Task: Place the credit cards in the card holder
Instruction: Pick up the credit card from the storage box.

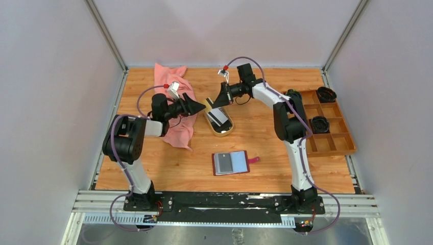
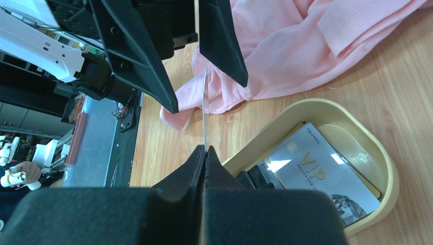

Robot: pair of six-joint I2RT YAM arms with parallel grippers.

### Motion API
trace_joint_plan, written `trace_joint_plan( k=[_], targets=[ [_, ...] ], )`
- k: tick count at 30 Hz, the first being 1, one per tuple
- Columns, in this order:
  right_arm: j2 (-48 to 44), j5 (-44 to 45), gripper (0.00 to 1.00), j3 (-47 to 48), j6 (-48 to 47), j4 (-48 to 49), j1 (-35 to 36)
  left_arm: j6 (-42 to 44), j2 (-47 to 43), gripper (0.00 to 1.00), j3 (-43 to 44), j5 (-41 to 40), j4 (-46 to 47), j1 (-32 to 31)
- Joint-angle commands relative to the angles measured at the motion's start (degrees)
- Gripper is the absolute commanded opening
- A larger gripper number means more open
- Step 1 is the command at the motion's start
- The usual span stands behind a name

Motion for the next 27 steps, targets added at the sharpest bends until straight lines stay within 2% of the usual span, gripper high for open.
trace_joint_plan(
  k=[1, 5, 7, 9, 13, 22, 27],
  targets=[
    [1.62, -2.17, 0.00, 1.06, 2.03, 2.51, -0.88, -8.86, 5.28, 0.62, 1.21, 4.97, 18.82, 0.09],
    [1.70, -2.06, 0.00, 0.83, 2.54, 3.09, -0.80, -11.77, 8.94, 0.46, 3.44, 6.03, 21.34, 0.08],
    [1.86, -1.65, 0.00, 0.78, 2.85, 3.25, -0.80, -13.50, 10.47, 0.27, 4.40, 7.10, 23.45, 0.05],
    [2.12, -0.95, 0.01, 0.67, 3.26, 3.31, -0.83, -15.31, 12.05, 0.01, 5.33, 7.96, 25.71, 0.09],
    [2.83, 0.27, 0.07, 0.61, 3.81, 3.44, -0.87, -15.12, 13.99, 0.00, 6.03, 7.76, 28.16, 0.03],
    [5.27, 2.43, 0.15, 1.58, 3.53, 3.28, -2.00, -6.12, 16.30, 0.00, 7.35, 6.67, 26.80, 0.04],
    [4.04, 4.21, 0.33, 0.17, 3.37, 2.85, -2.77, -2.76, 15.75, 0.00, 7.81, 5.96, 25.55, 0.10]
  ],
)
